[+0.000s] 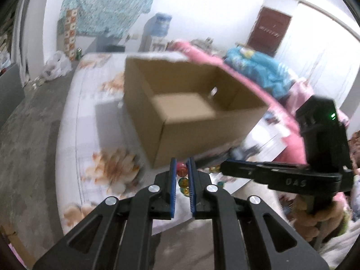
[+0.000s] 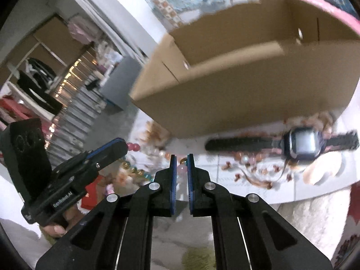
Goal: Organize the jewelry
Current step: 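Lift the bracelet with the left tool and release it inside the box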
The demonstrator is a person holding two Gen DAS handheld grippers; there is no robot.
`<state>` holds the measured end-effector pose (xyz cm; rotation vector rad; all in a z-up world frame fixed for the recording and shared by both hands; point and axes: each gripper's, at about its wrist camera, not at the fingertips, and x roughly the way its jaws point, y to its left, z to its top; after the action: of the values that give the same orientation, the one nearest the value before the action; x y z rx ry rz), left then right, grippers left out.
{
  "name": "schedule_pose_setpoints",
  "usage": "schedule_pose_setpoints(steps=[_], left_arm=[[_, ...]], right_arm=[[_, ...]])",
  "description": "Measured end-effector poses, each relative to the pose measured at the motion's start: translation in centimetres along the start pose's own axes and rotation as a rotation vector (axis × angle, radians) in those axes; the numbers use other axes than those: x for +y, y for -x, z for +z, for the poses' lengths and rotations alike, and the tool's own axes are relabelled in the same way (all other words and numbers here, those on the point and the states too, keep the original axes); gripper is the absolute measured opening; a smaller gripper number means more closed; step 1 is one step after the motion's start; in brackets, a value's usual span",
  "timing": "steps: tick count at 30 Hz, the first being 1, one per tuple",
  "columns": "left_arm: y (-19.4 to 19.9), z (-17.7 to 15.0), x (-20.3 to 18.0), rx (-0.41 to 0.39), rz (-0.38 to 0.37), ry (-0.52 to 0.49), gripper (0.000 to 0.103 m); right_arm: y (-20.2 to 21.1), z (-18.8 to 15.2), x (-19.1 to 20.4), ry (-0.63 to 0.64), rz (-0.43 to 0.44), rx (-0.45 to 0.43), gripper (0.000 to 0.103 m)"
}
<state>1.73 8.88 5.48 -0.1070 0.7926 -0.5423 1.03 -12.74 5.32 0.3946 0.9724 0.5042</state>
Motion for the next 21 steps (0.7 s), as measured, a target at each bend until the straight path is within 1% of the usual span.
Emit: schedule_pose_setpoints(steps=[3, 4, 6, 8, 10, 11, 12, 14, 15, 17, 18, 19, 21], left_arm=[[1.1, 2.9, -1.0, -0.041, -0.033, -0.017, 0.009], [1.3, 4.4, -1.3, -0.055, -0.036, -0.024, 0.009], [1.2, 6.7, -1.7, -0.068, -0.026, -0.038, 0.009], [0.1, 9.5, -1.7, -0.067, 0.001, -0.052, 0.009], [-1.9, 11.7, -1.5, -0.048, 0.019, -0.057, 0.009], [-3.2, 12.8, -1.1, -0.020, 0.032, -0.049, 0.009], [-4.6, 13.5, -0.7, 0.010, 0.042, -0.040, 0.009], [-7.7, 14.9, 0.5, 0.068, 0.068, -0.022, 0.009], [-9.3, 15.4, 1.0, 0.103, 0.087, -0.019, 0.009], [-12.2, 16.0, 1.9, 0.164, 0.121, -0.011, 0.009], [-13.2, 16.2, 2.2, 0.184, 0.130, -0.011, 0.009], [-14.0, 16.3, 2.3, 0.199, 0.138, -0.015, 0.009], [-15.9, 16.3, 2.6, 0.241, 0.180, -0.030, 0.009]], right_arm=[[1.7, 2.3, 0.7, 0.032, 0.036, -0.047, 0.007], [2.4, 3.7, 0.9, 0.050, 0.053, -0.066, 0.007], [2.9, 5.9, 1.0, 0.072, 0.071, -0.082, 0.007], [2.6, 9.2, 0.5, 0.085, 0.097, -0.073, 0.007], [1.1, 12.1, -0.5, 0.080, 0.108, -0.031, 0.007], [0.0, 13.4, -1.1, 0.072, 0.113, -0.007, 0.007], [-1.5, 15.2, -2.0, 0.059, 0.107, 0.038, 0.007], [-3.7, 17.0, -3.2, 0.043, 0.108, 0.108, 0.007], [-5.7, 18.2, -4.2, 0.026, 0.091, 0.159, 0.007], [-8.4, 19.5, -5.5, 0.015, 0.060, 0.231, 0.007], [-9.0, 20.0, -5.7, 0.008, 0.051, 0.250, 0.007], [-10.8, 20.8, -6.4, 0.001, 0.044, 0.288, 0.007], [-12.7, 21.9, -7.1, -0.011, 0.021, 0.321, 0.007]])
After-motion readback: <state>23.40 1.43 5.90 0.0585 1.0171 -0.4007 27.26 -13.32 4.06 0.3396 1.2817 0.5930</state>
